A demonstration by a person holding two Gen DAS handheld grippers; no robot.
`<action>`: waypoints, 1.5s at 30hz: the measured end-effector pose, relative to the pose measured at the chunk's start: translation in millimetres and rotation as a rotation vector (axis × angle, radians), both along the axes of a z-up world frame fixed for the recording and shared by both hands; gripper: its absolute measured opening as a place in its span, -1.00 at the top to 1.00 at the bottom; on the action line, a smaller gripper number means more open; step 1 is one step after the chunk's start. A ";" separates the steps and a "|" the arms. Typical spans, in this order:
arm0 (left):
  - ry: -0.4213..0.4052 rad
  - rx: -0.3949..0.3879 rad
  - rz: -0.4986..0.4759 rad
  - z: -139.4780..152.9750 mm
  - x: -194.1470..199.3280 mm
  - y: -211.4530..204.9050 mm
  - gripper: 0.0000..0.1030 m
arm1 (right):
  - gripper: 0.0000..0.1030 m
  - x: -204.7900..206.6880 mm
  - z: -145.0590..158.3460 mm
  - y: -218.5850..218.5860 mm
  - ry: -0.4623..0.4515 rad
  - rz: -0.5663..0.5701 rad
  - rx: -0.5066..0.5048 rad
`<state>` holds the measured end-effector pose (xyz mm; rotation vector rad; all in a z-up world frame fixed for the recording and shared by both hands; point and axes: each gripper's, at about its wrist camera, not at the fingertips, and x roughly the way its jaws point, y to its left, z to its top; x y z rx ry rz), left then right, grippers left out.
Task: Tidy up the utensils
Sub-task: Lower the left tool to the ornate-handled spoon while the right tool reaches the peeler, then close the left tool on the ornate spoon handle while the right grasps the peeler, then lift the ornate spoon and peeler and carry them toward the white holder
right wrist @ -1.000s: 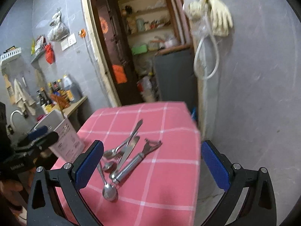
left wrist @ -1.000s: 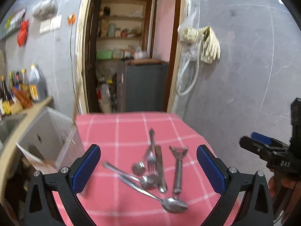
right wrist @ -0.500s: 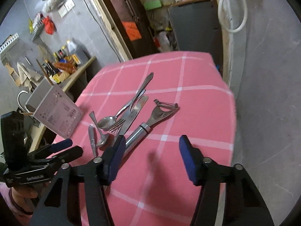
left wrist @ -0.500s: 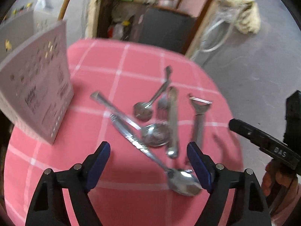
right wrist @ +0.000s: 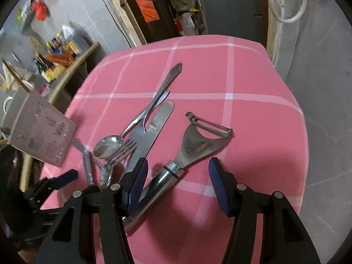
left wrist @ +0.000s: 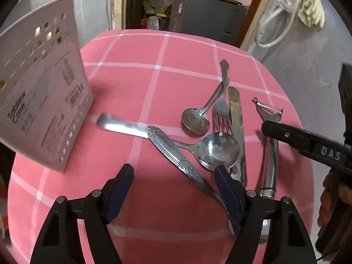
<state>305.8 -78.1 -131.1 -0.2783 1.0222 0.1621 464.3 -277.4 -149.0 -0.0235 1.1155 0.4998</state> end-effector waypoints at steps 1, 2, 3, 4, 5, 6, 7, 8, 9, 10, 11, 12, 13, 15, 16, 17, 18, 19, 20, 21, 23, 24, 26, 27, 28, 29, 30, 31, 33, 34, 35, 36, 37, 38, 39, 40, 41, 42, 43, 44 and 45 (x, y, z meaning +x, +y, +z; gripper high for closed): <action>0.003 0.016 -0.015 -0.8 1.1 -1.6 -0.43 | 0.03 -0.7 -0.3 2.7 -0.001 0.004 -0.024; 0.006 0.038 -0.033 0.0 2.8 -3.7 -0.42 | 0.12 -2.8 0.1 6.1 -0.009 0.013 -0.057; 0.007 0.057 -0.049 -0.7 3.4 -5.5 -0.40 | 0.16 -4.9 1.2 7.8 -0.014 0.023 -0.071; 0.007 0.062 -0.054 0.5 4.7 -5.8 -0.37 | 0.24 -5.9 1.7 7.6 -0.010 0.027 -0.071; 0.003 0.062 -0.059 1.0 4.9 -4.9 -0.35 | 0.31 -6.6 2.6 7.3 -0.004 0.027 -0.063; -0.004 0.058 -0.063 1.3 5.1 -3.3 -0.28 | 0.34 -8.2 3.2 6.8 0.008 0.022 -0.049; -0.007 0.057 -0.064 2.3 5.1 -1.4 -0.18 | 0.40 -9.2 3.8 5.2 0.017 0.019 -0.039; -0.010 0.053 -0.067 3.7 5.5 1.1 -0.11 | 0.45 -10.6 4.2 3.3 0.032 0.012 -0.020; -0.013 0.045 -0.070 4.6 5.6 3.6 0.04 | 0.47 -12.2 4.5 1.0 0.045 0.002 0.003; -0.019 0.027 -0.075 5.5 6.7 6.3 0.20 | 0.52 -11.1 2.7 -2.0 0.056 -0.003 0.020; -0.024 0.003 -0.078 6.2 6.7 8.7 0.28 | 0.53 -12.3 2.1 -4.4 0.074 -0.010 0.042; -0.027 -0.031 -0.082 6.5 7.1 11.4 0.45 | 0.53 -15.4 1.6 -5.1 0.091 -0.016 0.059; -0.029 -0.062 -0.088 5.7 6.8 12.7 0.53 | 0.54 -16.9 -0.6 -8.1 0.095 -0.016 0.064; -0.025 -0.136 -0.108 3.9 8.8 13.4 0.63 | 0.55 -23.9 -2.0 -8.2 0.099 -0.016 0.064; -0.022 -0.162 -0.114 2.9 7.4 12.7 0.70 | 0.55 -28.5 -1.8 -7.7 0.097 -0.017 0.059; -0.016 -0.207 -0.122 1.2 8.6 12.6 0.72 | 0.55 -31.6 -1.7 -9.4 0.098 -0.018 0.056; -0.011 -0.242 -0.124 -0.2 9.4 12.4 0.76 | 0.55 -36.5 -1.4 -10.4 0.105 -0.023 0.055; -0.006 -0.260 -0.126 -1.1 8.1 10.7 0.78 | 0.56 -39.3 -1.6 -14.6 0.112 -0.026 0.056; -0.001 -0.269 -0.131 -1.2 7.5 9.7 0.79 | 0.57 -44.3 -1.7 -19.0 0.123 -0.032 0.058; 0.008 -0.278 -0.144 -1.2 6.8 8.8 0.80 | 0.58 -49.9 -1.3 -24.7 0.132 -0.040 0.058; 0.036 -0.298 -0.176 -1.6 5.4 5.6 0.80 | 0.60 -61.3 -2.1 -30.6 0.148 -0.047 0.058; 0.056 -0.313 -0.196 -2.3 5.7 3.6 0.80 | 0.60 -67.5 -2.9 -33.8 0.164 -0.049 0.053; 0.100 -0.332 -0.235 -3.5 4.3 0.8 0.80 | 0.61 -75.0 -6.6 -40.7 0.187 -0.046 0.055; 0.113 -0.340 -0.241 -3.9 5.0 0.6 0.79 | 0.61 -79.2 -8.8 -42.7 0.192 -0.049 0.061; 0.121 -0.346 -0.242 -4.2 6.9 1.0 0.79 | 0.61 -79.4 -10.5 -44.7 0.195 -0.053 0.070; 0.140 -0.361 -0.239 -6.1 10.3 2.0 0.79 | 0.60 -78.5 -11.8 -46.8 0.199 -0.058 0.082; 0.149 -0.375 -0.233 -6.6 12.5 3.5 0.78 | 0.59 -76.2 -12.2 -47.6 0.208 -0.068 0.098; 0.157 -0.383 -0.230 -7.3 15.6 4.3 0.78 | 0.56 -73.2 -12.3 -49.9 0.212 -0.070 0.106; 0.164 -0.389 -0.234 -7.8 19.0 4.4 0.78 | 0.49 -64.4 -11.8 -47.5 0.212 -0.071 0.115; 0.166 -0.389 -0.237 -7.6 19.1 4.3 0.78 | 0.44 -61.1 -11.2 -46.2 0.206 -0.069 0.114; 0.169 -0.389 -0.242 -7.6 19.9 3.9 0.78 | 0.41 -55.6 -10.4 -44.8 0.202 -0.065 0.113; 0.170 -0.390 -0.245 -7.8 19.9 3.8 0.78 | 0.40 -52.8 -9.9 -44.1 0.203 -0.063 0.112; 0.169 -0.392 -0.247 -7.8 20.3 4.0 0.78 | 0.36 -47.6 -10.2 -42.9 0.209 -0.060 0.111; 0.168 -0.393 -0.250 -8.7 21.4 3.4 0.78 | 0.36 -43.0 -10.1 -42.3 0.211 -0.058 0.114; 0.168 -0.394 -0.253 -9.2 21.6 3.3 0.78 | 0.36 -39.3 -9.6 -42.5 0.209 -0.055 0.124; 0.168 -0.395 -0.253 -9.4 23.7 3.3 0.78 | 0.36 -37.2 -10.7 -43.1 0.215 -0.054 0.132; 0.166 -0.395 -0.249 -9.8 23.6 3.2 0.77 | 0.36 -33.5 -12.9 -44.0 0.226 -0.056 0.149; 0.161 -0.395 -0.244 -10.0 23.1 2.9 0.77 | 0.36 -28.7 -14.4 -44.1 0.235 -0.064 0.167; 0.157 -0.391 -0.241 -9.8 21.7 2.9 0.77 | 0.37 -26.6 -15.6 -43.2 0.240 -0.068 0.170; 0.153 -0.386 -0.238 -9.6 20.9 1.1 0.78 | 0.37 -23.5 -16.6 -39.8 0.245 -0.074 0.163; 0.148 -0.378 -0.233 -9.0 19.9 -0.6 0.80 | 0.37 -22.7 -17.2 -35.5 0.243 -0.076 0.152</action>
